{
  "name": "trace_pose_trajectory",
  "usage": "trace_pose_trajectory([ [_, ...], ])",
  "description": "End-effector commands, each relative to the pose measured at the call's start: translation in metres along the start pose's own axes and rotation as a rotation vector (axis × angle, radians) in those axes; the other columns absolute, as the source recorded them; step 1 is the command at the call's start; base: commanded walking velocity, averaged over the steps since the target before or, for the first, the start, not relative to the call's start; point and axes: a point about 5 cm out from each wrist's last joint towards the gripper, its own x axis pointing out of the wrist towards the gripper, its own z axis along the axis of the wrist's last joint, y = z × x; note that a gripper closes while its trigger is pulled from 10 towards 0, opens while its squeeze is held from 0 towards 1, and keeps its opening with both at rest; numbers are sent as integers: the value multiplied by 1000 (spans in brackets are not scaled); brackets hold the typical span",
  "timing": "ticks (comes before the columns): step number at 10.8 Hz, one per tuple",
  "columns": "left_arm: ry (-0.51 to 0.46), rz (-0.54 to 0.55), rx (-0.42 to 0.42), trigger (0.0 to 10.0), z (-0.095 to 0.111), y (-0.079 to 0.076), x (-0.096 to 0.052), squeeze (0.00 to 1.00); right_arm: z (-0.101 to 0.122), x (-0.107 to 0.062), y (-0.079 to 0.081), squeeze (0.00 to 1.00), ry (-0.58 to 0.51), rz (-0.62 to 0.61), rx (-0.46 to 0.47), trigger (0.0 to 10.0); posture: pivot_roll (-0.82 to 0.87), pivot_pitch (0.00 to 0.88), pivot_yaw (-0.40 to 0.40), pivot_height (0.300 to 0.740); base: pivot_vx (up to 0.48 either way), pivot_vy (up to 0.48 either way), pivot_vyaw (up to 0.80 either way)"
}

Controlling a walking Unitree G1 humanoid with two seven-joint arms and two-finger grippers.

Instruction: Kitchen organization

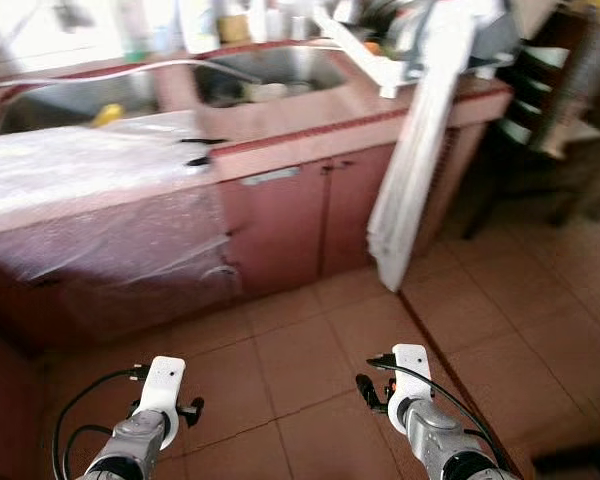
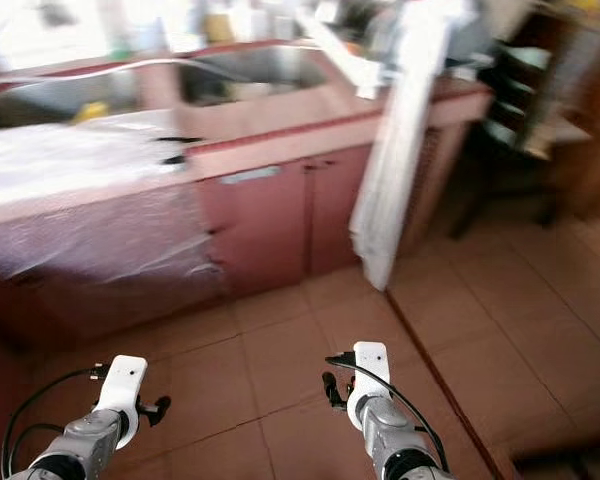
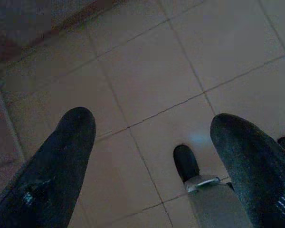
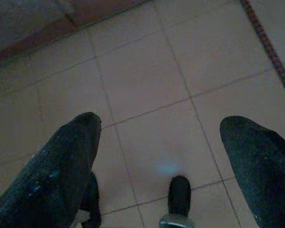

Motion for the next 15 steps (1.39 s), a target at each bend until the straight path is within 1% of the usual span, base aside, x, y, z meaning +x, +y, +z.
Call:
trace_pose_trajectory([
  [1, 19, -2, 13, 10000, -7, 2, -1, 0, -6, -1, -1, 0, 19, -1, 3, 10000, -62, 82, 32, 740, 0, 0, -769],
  [5, 36, -8, 33, 10000, -10, 2, -1, 0, -7, -1, 1, 0, 22, 3, 1, 10000, -63, 78, 37, 740, 0, 0, -773],
  [15, 37, -21, 51, 10000, -9, 1, -1, 0, -6, -1, 1, 0, 18, 1, 15, 10000, -65, 87, 42, 740, 0, 0, -772],
])
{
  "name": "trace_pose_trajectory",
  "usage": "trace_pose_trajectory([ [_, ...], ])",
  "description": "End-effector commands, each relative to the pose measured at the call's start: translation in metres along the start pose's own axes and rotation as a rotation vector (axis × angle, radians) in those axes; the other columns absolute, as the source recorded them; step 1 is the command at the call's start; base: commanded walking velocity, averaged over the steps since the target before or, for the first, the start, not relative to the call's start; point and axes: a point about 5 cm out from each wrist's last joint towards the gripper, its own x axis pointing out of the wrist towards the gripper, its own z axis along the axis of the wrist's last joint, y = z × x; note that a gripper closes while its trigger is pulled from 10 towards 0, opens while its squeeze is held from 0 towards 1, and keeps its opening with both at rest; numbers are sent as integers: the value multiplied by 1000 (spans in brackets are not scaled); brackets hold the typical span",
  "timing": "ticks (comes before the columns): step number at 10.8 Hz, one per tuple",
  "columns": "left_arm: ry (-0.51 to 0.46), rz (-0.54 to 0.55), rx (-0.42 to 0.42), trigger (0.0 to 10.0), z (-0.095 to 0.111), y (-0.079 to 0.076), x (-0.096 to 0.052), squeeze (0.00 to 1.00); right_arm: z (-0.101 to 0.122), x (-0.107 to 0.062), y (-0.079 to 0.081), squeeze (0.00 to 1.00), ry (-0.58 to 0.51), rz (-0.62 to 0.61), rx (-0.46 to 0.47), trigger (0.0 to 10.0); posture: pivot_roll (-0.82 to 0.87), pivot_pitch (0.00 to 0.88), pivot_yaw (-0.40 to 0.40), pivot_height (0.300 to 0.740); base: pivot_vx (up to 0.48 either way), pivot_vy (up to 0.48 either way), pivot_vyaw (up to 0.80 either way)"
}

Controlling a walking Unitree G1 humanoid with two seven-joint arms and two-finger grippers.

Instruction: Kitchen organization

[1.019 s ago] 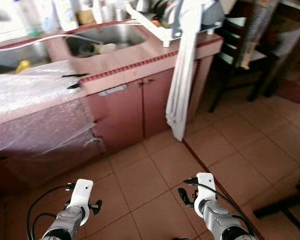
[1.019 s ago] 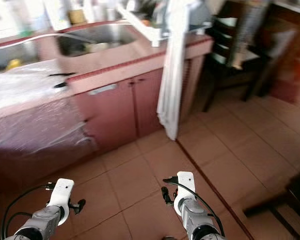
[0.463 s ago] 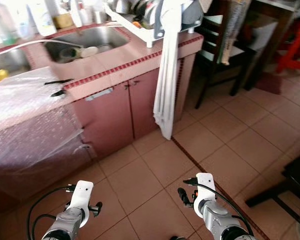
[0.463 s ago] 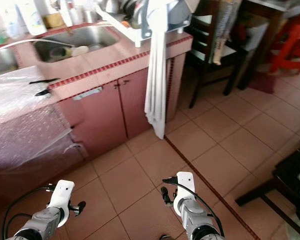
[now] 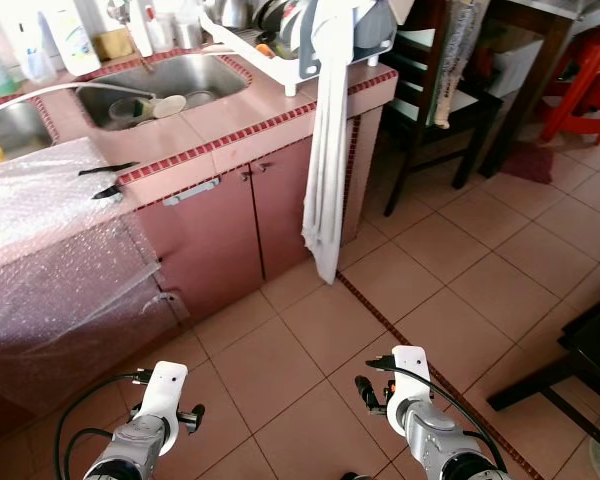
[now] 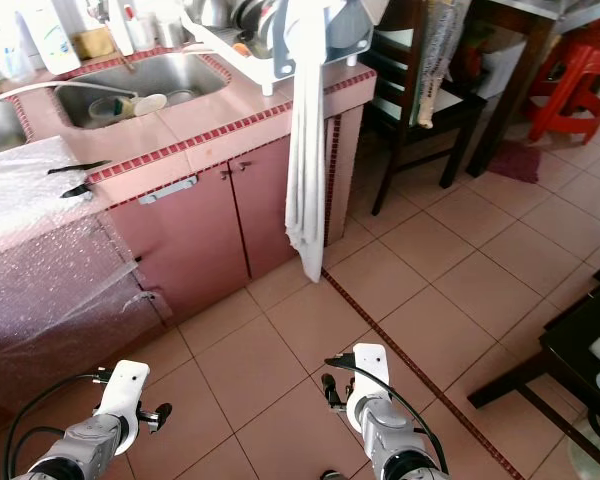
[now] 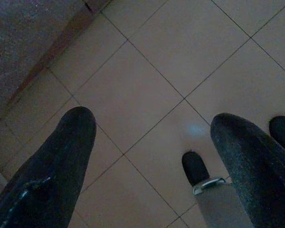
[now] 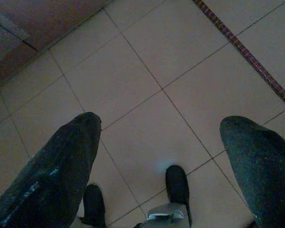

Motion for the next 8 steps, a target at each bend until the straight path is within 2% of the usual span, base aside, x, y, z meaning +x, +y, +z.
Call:
trace_pose_trajectory([
  [1, 16, 1, 13, 10000, -3, 2, -1, 0, -4, -1, 0, 0, 14, -1, 13, 10000, -65, 87, 43, 740, 0, 0, -769],
  [6, 19, -4, 24, 10000, -4, 2, -1, 0, -5, -1, 0, 0, 14, -3, 20, 10000, -67, 89, 47, 740, 0, 0, -735],
  [8, 20, -5, 25, 10000, -4, 2, -1, 0, -5, -1, 1, 0, 13, -3, 23, 10000, -68, 89, 47, 740, 0, 0, -528],
])
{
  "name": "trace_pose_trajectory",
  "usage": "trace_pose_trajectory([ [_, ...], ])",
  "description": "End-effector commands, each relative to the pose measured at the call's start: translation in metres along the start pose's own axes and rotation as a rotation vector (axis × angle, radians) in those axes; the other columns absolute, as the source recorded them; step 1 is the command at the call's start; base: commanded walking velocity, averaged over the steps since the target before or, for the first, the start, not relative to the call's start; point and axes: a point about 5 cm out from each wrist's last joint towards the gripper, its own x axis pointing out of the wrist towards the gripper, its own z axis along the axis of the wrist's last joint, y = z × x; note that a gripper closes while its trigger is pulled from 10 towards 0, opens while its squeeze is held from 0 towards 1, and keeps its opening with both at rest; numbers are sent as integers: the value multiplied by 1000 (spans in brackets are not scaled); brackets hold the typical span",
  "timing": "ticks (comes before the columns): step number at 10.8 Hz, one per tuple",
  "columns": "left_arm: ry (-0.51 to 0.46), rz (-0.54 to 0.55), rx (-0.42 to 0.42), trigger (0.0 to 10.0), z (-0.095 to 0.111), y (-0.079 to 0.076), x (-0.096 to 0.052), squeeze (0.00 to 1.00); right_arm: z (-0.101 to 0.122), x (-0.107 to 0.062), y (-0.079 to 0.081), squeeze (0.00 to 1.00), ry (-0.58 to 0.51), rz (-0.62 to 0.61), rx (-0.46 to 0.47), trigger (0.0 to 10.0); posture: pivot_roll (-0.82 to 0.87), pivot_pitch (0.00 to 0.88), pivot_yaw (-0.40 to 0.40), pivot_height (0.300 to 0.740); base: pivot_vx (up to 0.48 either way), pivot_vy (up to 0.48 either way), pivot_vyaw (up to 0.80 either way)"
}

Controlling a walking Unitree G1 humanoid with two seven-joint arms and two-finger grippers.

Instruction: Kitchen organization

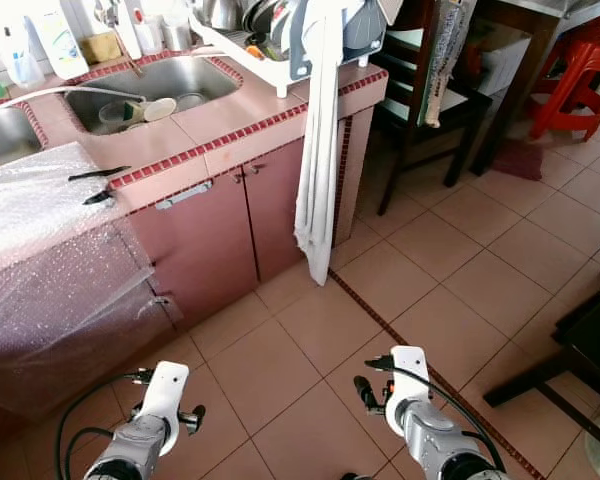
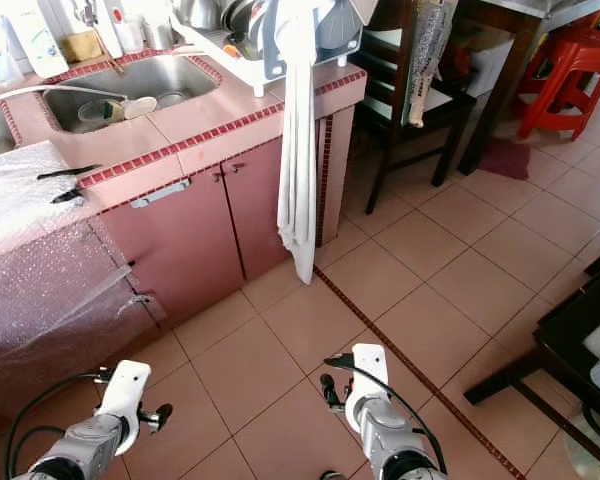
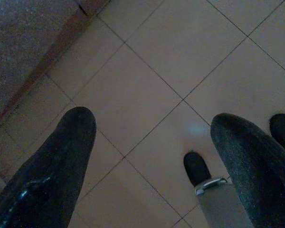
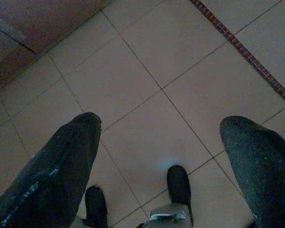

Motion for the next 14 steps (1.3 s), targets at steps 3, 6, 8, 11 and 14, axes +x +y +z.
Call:
trace_pose_trajectory([
  [3, 22, -4, 14, 10000, -5, 2, -1, 0, -5, -1, -1, 0, 16, -3, 21, 10000, -68, 90, 50, 740, 171, 0, -256],
  [6, 22, -6, 17, 10000, -5, 2, -1, 0, -4, -1, 0, 0, 12, -3, 20, 10000, -67, 91, 50, 740, 270, 0, -700],
  [8, 22, -5, 20, 10000, -4, 2, -1, 0, -4, -1, 0, 0, 10, -1, 24, 10000, -66, 92, 51, 740, 270, 0, 0],
  [11, 19, -3, 20, 10000, -3, 3, -1, 0, -4, 0, 1, 0, 10, -2, 31, 10000, -63, 91, 52, 740, 87, 0, 0],
  [14, 1, -6, 19, 10000, 0, 3, -1, 0, -4, -1, 1, 0, 13, 1, 28, 10000, -61, 86, 53, 740, 0, 0, 0],
])
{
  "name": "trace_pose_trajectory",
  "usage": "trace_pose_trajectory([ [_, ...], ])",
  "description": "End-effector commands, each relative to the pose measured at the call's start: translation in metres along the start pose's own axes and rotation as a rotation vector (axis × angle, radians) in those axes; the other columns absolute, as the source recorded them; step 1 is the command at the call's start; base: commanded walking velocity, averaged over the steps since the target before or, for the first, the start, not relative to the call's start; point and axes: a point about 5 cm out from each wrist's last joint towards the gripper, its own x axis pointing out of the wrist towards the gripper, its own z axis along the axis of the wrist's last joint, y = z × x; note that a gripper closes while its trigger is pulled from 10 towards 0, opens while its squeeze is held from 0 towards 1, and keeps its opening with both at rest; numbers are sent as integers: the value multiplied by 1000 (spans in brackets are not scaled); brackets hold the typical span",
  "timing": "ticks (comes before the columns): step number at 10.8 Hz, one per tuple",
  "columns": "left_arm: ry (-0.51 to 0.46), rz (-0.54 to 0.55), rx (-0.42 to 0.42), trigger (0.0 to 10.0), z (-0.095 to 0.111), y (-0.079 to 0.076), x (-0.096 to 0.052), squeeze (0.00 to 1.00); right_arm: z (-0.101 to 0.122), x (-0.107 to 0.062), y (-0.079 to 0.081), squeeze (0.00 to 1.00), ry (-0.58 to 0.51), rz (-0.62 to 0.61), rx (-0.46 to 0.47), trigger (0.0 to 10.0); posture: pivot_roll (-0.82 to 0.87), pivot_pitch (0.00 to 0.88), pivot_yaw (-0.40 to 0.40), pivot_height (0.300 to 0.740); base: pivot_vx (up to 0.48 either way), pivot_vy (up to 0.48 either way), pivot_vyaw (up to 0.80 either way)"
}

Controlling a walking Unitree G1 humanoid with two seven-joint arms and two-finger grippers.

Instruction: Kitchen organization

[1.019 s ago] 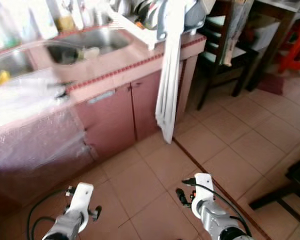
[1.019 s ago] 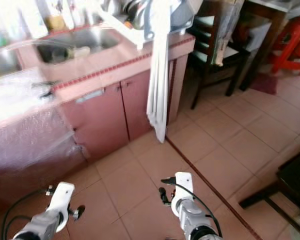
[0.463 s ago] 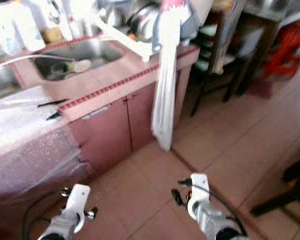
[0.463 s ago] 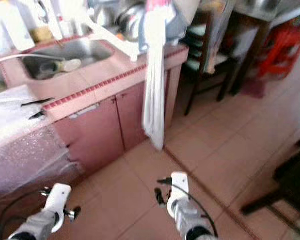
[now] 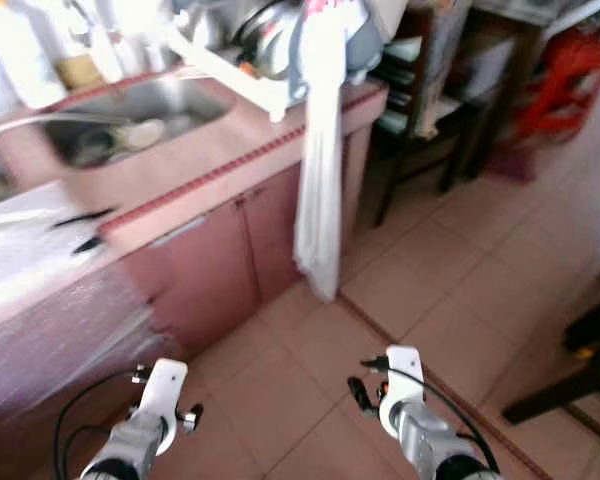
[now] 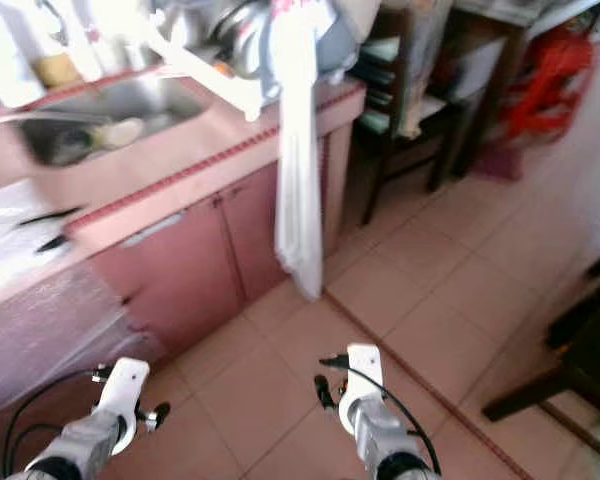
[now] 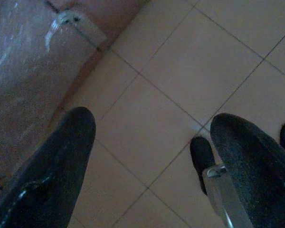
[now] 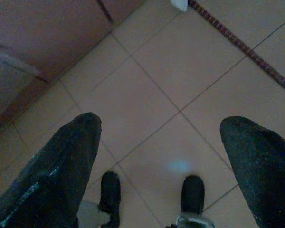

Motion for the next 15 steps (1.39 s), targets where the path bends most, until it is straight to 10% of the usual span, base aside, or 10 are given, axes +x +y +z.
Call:
trace_pose_trajectory([
  [1, 6, 5, 12, 10000, -2, 1, 0, 0, -3, -1, -4, 0, 11, -10, 4, 10000, -64, 83, 54, 740, 0, 0, 0],
  [11, 6, 13, -8, 10000, 1, 0, 0, 0, -14, -9, -38, 0, 57, -156, 140, 10000, -60, 81, 46, 740, 0, -201, 0],
  [15, 68, 43, -34, 10000, -12, 5, -1, 0, -40, -15, -38, 0, 156, -152, 42, 10000, -57, 71, 33, 740, 0, 0, 0],
])
